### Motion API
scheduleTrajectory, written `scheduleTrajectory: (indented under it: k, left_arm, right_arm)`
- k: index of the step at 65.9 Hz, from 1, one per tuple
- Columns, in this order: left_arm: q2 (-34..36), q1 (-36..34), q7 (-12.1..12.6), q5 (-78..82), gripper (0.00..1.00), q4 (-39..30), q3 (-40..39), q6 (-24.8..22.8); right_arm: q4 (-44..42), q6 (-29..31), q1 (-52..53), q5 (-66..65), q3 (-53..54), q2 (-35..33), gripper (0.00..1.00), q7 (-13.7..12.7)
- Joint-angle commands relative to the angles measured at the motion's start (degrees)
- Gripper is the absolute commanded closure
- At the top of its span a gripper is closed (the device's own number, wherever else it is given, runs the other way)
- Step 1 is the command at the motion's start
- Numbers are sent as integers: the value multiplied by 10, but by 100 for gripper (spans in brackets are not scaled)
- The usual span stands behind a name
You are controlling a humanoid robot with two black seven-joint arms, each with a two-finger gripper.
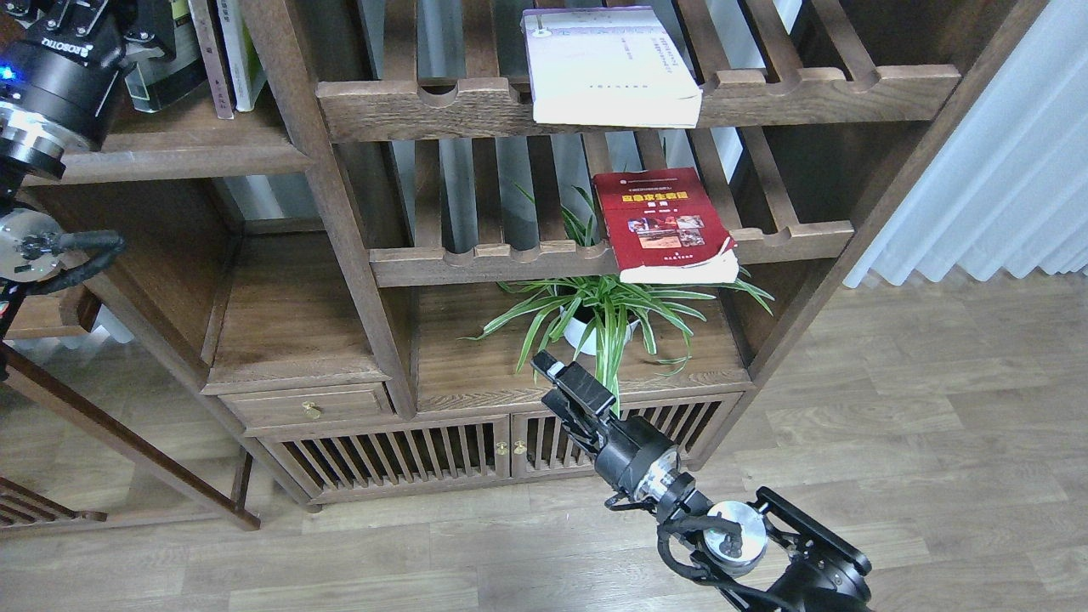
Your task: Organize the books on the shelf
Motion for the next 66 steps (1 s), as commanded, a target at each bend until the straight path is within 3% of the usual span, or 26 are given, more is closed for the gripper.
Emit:
scheduleTrajectory:
  k: [1, 14, 66]
  left_arm:
    - [8, 3, 0, 0, 65, 0, -1, 0]
    - [12, 2, 0, -1, 55, 0, -6, -1]
    - [-41, -50, 0, -79, 54, -18, -96, -3]
  right_arm:
    - [0, 0, 1, 0, 3, 0, 1, 0]
    - [0, 0, 1, 0, 3, 0, 1, 1]
    - [-1, 2, 0, 0, 11, 0, 1, 2]
